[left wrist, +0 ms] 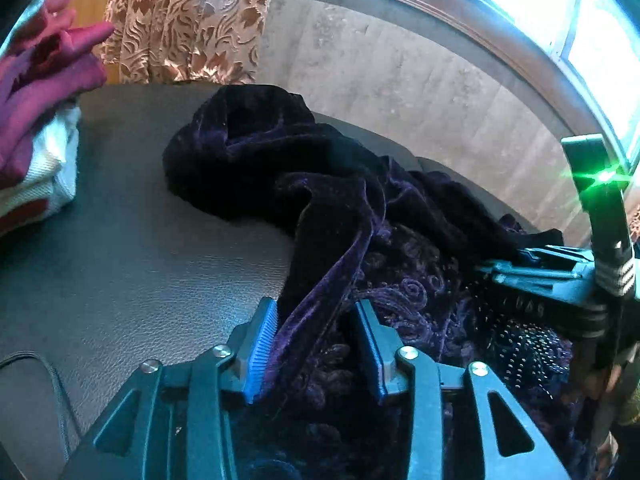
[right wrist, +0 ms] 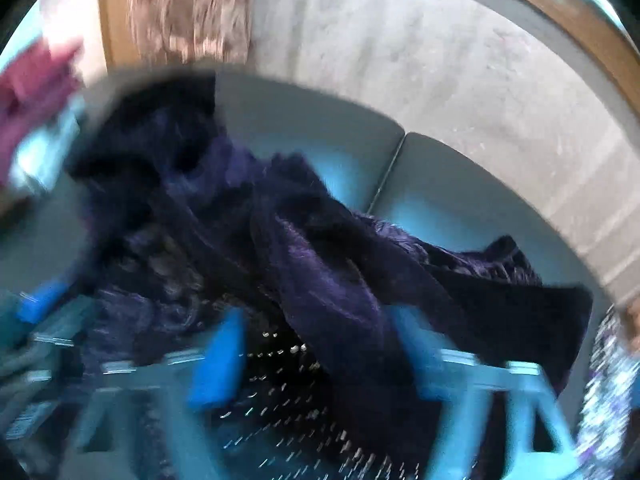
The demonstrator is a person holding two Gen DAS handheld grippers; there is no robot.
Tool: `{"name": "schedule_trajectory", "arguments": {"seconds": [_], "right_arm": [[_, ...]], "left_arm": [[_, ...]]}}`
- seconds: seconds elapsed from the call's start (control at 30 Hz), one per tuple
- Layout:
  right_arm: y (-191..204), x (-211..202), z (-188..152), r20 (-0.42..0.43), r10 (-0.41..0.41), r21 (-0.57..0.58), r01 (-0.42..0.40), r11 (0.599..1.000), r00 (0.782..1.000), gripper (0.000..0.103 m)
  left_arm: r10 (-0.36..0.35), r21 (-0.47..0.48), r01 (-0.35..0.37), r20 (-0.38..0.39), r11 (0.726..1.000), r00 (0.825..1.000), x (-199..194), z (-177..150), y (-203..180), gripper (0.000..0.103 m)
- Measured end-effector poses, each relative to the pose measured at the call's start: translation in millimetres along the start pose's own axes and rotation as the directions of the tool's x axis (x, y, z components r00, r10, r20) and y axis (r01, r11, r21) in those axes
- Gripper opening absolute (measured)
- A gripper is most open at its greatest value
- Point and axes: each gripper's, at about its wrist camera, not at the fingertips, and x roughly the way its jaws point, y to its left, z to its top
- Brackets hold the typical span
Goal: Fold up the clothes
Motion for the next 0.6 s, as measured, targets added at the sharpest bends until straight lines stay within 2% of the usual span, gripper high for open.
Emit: {"name": "schedule_trajectory", "arguments": {"seconds": [0.03,0.07,0.2,0.33,0.4,0.47,0.5,0.6], "right_arm": [[-5,-4,1,0.012,-0.005,0.003,0.005,1.000,1.000,0.019],[-10,-7,2,0.025,-0.010,0.006,0.010,1.000,1.000,0.011],[-68,-44,-5,0.083,-0.132,0.050,0.128,0.990,0.988,0.011],[-162,-89,-29,0.083,-0.308,0.179,0.290,0.940,0.948,0.011],[-212,-113,-49,0.052,-0.397,0.252,0.373,0.893,0.916,0.011],[-261,-138,-86,-0.005,-0.475,0.350,0.447,0.823,0.880,0.011],[-285,-147,-106,-0.035,-0.495,0.401,0.465,0.789,0.868,0.012],[-348,-159,-181,-0.153,-0.455,0.610,0.446,0.655,0.877,0.016]], "left_arm": [[-0.002,0.001,0.002,0.003,1.000,1.000,1,-1,-3,0.042],[-0.004,0.003,0.004,0.005,1.000,1.000,2,-2,-5,0.043],[-0.002,0.012,0.001,0.012,1.000,1.000,7,-4,-12,0.045],[-0.008,0.020,0.008,0.008,1.000,1.000,30,15,-9,0.045],[-0.005,0.023,0.005,0.009,1.000,1.000,34,18,-7,0.045],[-0.001,0.028,0.000,0.008,1.000,1.000,36,19,-8,0.045],[0.003,0.032,-0.004,0.007,0.999,1.000,37,19,-8,0.045],[0.016,0.042,-0.016,0.000,0.999,1.000,42,24,-9,0.046]]}}
